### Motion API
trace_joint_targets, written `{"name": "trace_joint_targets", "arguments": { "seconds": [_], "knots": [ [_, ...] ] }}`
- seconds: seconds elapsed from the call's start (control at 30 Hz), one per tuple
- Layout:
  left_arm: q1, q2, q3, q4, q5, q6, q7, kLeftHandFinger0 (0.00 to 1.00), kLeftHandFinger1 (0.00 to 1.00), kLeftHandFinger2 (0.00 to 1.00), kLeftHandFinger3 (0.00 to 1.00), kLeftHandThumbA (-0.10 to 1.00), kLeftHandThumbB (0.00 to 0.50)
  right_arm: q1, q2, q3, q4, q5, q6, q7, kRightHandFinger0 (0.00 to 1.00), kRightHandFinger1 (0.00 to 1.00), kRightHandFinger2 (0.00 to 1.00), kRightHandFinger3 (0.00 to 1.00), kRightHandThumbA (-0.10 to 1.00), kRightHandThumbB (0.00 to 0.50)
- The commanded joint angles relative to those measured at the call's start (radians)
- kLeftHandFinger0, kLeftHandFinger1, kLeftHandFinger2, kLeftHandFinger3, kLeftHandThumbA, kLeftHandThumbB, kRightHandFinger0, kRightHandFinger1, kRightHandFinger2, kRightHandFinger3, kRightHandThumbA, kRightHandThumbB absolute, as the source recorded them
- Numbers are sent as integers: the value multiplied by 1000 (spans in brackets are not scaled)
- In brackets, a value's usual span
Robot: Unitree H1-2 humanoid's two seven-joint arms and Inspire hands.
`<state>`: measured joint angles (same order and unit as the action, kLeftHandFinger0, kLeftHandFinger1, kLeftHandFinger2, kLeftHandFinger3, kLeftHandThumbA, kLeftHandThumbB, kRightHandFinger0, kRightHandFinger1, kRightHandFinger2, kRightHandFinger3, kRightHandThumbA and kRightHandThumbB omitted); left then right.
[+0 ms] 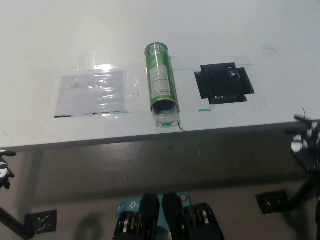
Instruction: The robot uses its right hand finger to pull out the chips tray kept inside a container in the middle of the desk
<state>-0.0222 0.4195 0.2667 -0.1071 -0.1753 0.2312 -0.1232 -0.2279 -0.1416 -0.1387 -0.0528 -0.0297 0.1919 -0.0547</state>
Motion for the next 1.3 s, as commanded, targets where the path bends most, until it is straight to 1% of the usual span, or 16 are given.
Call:
{"name": "trace_joint_targets", "arguments": {
  "seconds": [0.0,0.17,0.2,0.3,0.4,0.47,0.53,0.57,0.6,0.67,0.73,0.83,1.03,1.1,1.2,1.27],
  "knots": [
    [-8,14,1,-32,-14,2,-17,245,205,272,499,111,0,-134,-42,44,-82,-44,-4,29,0,29,473,741,-100,177],
    [-9,16,-5,-39,-7,11,-17,259,214,278,507,120,0,-213,-58,90,-96,-31,16,65,10,56,507,725,-100,181],
    [-11,19,-7,-39,-5,12,-17,266,212,275,515,131,0,-250,-84,134,-69,-84,-19,83,0,24,510,727,-100,187],
    [-20,24,-5,-39,-5,21,-15,249,198,253,498,122,0,-306,-116,189,-32,-115,-35,106,0,0,425,721,-100,190],
    [-17,26,-4,-48,-2,25,-14,252,204,257,499,117,0,-347,-133,229,11,-125,-79,121,0,0,439,689,-100,201],
    [-16,25,-3,-43,-4,13,-17,237,203,266,505,92,0,-372,-140,267,35,-156,-86,123,0,0,391,698,-100,200],
    [-14,24,-4,-41,2,15,-14,254,231,295,513,74,0,-381,-136,290,52,-162,-97,129,0,5,485,694,-100,202],
    [-12,25,-4,-44,-2,18,-17,256,233,294,513,70,0,-390,-142,339,75,-203,-125,144,18,59,560,718,-100,187],
    [-11,25,-5,-45,-2,19,-18,258,233,292,512,68,0,-388,-144,345,77,-207,-129,144,1,52,564,720,-100,185],
    [-14,24,-2,-42,-11,23,-20,256,224,294,520,56,0,-400,-140,393,122,-232,-180,156,53,106,590,701,-100,196],
    [-13,25,-4,-43,-5,25,-18,255,222,293,521,53,0,-409,-131,415,147,-229,-189,164,48,109,587,684,-100,204],
    [-14,31,-2,-63,-6,49,-18,262,219,282,516,64,0,-424,-99,438,212,-206,-242,176,0,55,561,663,-100,204],
    [-18,33,0,-47,-5,30,-22,257,213,268,503,66,0,-445,-77,478,265,-243,-264,193,8,60,576,676,-100,193],
    [-16,35,-4,-51,7,30,-19,261,224,281,513,55,0,-452,-69,492,292,-253,-284,197,0,18,568,681,-100,200],
    [-14,38,-1,-61,1,38,-23,262,225,283,514,50,0,-462,-53,521,347,-288,-331,181,0,0,525,637,-100,221],
    [-14,40,-2,-53,1,24,-29,257,220,276,508,49,0,-467,-46,524,369,-293,-351,174,0,0,512,620,-100,217]
  ]
}}
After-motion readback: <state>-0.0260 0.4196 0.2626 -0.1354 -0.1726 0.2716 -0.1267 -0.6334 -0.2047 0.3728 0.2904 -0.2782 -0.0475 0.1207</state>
